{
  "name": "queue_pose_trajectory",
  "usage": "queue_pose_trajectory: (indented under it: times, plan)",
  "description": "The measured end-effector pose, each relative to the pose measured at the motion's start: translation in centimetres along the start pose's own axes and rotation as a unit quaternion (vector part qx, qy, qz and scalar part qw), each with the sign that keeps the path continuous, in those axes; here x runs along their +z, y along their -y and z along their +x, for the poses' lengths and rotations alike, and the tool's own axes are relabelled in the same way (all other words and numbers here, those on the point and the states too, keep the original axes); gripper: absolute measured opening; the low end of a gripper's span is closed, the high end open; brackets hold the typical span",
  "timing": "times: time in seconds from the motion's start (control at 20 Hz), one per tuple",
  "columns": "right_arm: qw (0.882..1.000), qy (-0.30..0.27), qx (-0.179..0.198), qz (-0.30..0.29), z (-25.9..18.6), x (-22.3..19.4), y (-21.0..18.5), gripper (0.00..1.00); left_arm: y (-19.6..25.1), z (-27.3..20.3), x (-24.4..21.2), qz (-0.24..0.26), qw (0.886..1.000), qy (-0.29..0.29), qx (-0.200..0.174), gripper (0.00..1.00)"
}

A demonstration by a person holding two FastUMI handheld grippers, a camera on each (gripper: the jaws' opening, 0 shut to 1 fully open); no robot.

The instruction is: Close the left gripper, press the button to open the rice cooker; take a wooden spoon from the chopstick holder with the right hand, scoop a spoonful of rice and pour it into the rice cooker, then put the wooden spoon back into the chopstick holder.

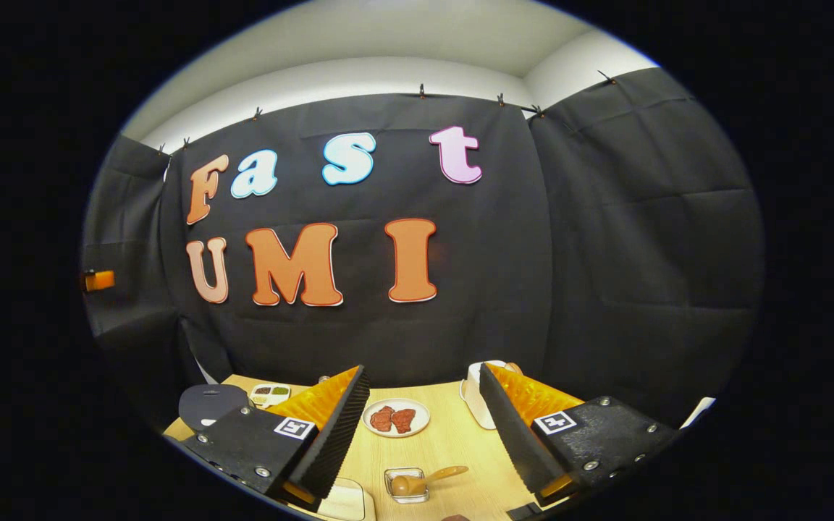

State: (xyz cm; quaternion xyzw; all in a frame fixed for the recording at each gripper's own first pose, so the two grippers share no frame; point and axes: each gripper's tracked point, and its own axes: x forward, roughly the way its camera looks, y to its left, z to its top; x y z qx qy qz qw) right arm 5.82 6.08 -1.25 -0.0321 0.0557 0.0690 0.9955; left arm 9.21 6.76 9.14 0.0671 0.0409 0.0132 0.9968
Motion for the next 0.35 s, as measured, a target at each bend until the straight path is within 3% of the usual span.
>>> queue_pose_trajectory:
  times: [0.35]
  plan:
    - [1.0,0.003,0.01,-0.014,0.5,0.3,-1.2,0.95,-3.8,-1.9,1.3,0.002,0.999,0.005,0.048,1.0]
